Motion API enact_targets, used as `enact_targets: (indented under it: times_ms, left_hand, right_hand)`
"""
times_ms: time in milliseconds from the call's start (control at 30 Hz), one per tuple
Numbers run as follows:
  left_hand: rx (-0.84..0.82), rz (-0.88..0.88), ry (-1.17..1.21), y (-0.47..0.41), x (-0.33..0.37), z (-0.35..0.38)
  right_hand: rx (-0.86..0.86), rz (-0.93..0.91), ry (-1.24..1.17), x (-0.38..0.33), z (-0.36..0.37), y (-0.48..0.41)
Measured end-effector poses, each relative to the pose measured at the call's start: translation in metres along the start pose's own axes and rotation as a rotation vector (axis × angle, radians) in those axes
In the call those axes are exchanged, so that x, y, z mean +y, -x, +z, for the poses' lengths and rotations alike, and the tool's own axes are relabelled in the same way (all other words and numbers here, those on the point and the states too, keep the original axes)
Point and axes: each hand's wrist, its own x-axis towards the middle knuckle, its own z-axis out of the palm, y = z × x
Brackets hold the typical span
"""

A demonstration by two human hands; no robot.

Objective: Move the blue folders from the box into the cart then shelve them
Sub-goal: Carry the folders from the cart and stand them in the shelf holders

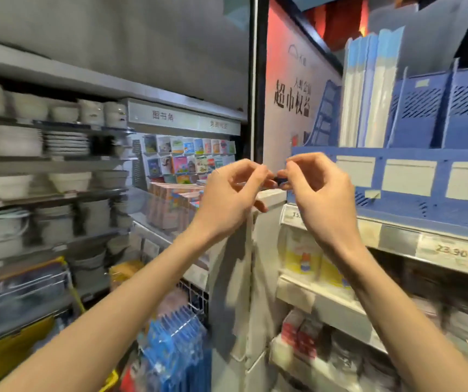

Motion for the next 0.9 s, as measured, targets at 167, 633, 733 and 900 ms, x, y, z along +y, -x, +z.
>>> enact_targets:
  times_ms: [167, 633, 733, 900]
  left_hand:
    - [0.083, -0.132, -0.166, 0.077, -0.044, -0.097]
    - [0.278, -0.739, -0.301, 0.289, -0.207, -0.368]
    - [0.254, -0.858, -0.3, 0.34, -0.246, -0.432]
    - [0.21, -1.031, -0.321, 0.388, -0.294, -0.49]
  right_hand:
    - [-0.108, 0.08, -0.156, 0.003, 0.077, 0.065]
    - [-0.714, 0.346, 0.005, 0.03, 0.399, 0.309]
    - [-0.796, 0.463, 0.061, 0.033, 0.471, 0.349]
    - [-0.909, 0.618, 0.144, 0.053, 0.539, 0.4]
